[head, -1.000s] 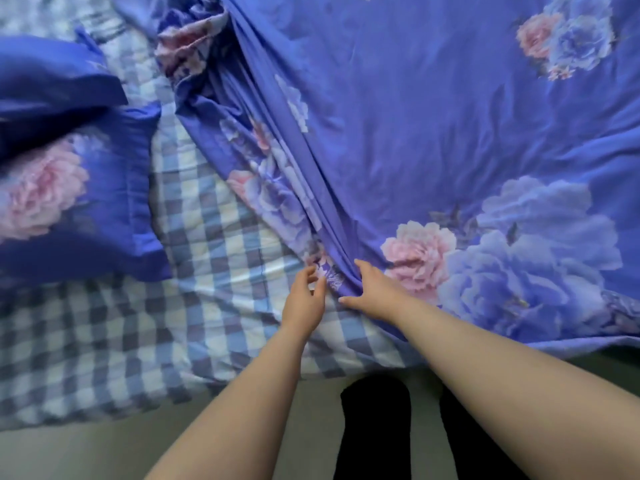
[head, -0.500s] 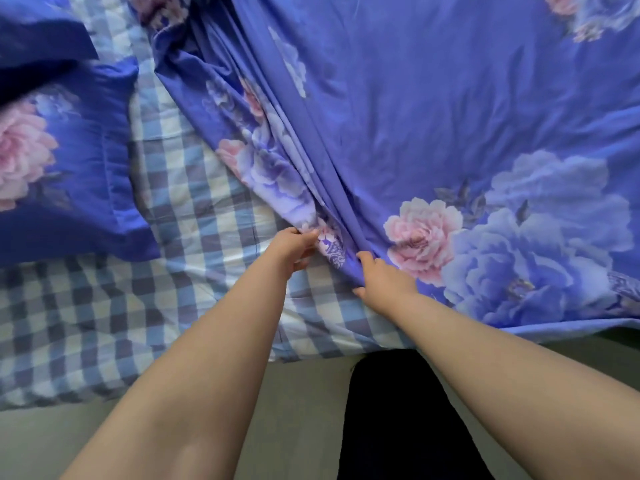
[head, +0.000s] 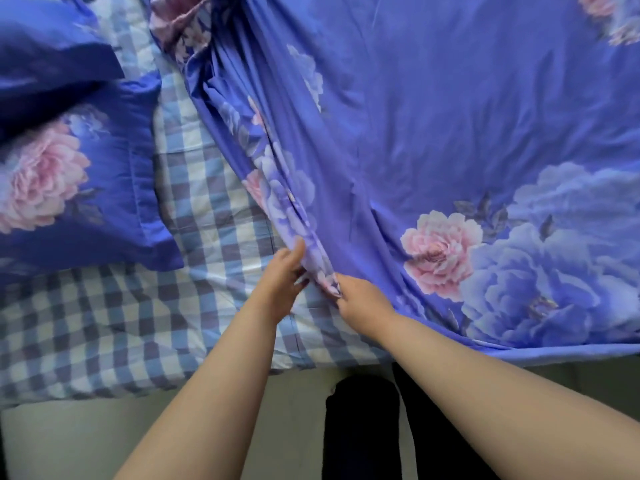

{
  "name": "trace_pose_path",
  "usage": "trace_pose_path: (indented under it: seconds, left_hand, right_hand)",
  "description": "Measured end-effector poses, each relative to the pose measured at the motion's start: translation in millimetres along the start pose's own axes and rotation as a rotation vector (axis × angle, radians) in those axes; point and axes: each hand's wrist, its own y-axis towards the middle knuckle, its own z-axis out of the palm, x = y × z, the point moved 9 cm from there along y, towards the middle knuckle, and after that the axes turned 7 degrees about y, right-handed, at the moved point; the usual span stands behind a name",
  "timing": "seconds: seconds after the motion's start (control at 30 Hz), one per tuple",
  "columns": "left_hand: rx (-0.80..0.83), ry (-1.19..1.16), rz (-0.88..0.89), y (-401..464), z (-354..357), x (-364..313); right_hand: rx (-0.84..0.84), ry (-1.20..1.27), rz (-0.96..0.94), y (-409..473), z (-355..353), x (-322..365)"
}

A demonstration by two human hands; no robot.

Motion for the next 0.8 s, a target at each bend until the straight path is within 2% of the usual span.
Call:
trace_pose_path:
  seconds: [0.07, 0.13, 0.23, 0.37, 0.47, 0.63, 0.8]
  left_hand:
    - [0.061, -0.221, 0.019, 13.2, -3.4, -22.0]
    - [0.080, -0.217, 0.030, 20.5, -8.0, -46.2]
    - [-0.013, -0.207, 0.114, 30.2, -32.6, -85.8]
    - [-0.121, -0.235, 0.200, 35.8, -78.2, -107.0]
    - [-0.193, -0.144, 0.115, 27.6, -111.6, -65.1]
    - [-0.425, -0.032, 0.110, -2.8, -189.0, 2.3]
    - [-0.651, 0.461, 0.120, -51.7, -231.0, 11.6]
  right_hand:
    - [0.091, -0.016, -0.005, -12.5, 14.2, 2.8]
    - [0.179, -0.033, -0.018, -25.8, 29.3, 6.3]
    - [0.270, -0.085, 0.001, -42.8, 50.8, -0.6]
    - [0.303, -0.170, 0.089, -55.6, 81.7, -18.9]
    - [0.283, -0.198, 0.171, -62.7, 106.8, -33.3]
    - [0.158, -0.200, 0.413, -66.1, 134.3, -55.1]
    - [-0.015, -0.405, 0.513, -66.3, 148.8, -39.3]
